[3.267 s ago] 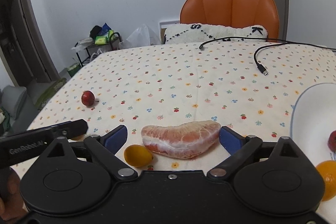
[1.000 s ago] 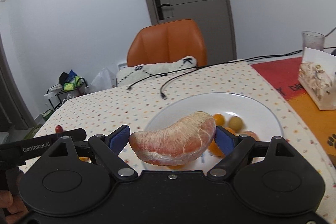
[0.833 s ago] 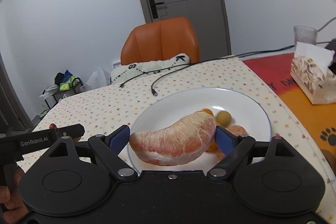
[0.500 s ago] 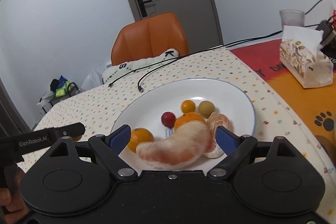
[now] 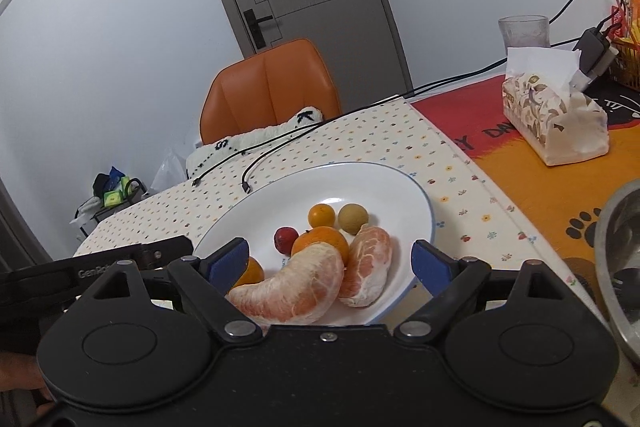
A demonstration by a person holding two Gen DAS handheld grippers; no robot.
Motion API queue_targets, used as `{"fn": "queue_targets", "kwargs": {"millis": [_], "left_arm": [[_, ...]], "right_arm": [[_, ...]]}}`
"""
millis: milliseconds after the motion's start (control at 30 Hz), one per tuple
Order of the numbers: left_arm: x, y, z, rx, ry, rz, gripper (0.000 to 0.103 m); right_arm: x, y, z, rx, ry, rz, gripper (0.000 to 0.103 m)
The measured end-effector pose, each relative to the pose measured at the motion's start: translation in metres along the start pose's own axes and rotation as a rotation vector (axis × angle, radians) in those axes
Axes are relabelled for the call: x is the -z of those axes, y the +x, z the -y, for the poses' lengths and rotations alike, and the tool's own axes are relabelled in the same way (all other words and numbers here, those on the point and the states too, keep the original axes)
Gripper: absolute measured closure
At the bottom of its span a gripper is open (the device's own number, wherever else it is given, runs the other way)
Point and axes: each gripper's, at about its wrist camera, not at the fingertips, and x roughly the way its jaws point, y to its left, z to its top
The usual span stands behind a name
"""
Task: Organize fruits
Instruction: 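Open both grippers to release the pomelo segment and brown fruit onto the plate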
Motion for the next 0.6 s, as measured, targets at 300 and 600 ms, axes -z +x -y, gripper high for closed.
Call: {"fn": "queue_targets", "kwargs": {"millis": [300, 600], "left_arm": [[-0.008, 0.001, 0.005, 0.015, -0.002, 0.053, 0.073], [-0.005, -0.017, -0.02, -0.071, -0.025, 0.037, 0.04]], "right_arm": [[0.002, -0.001, 0.0, 0.002, 0.003, -0.002, 0.015], [0.005, -0.003, -0.012, -0.016, -0.014, -0.006, 0.015]]}}
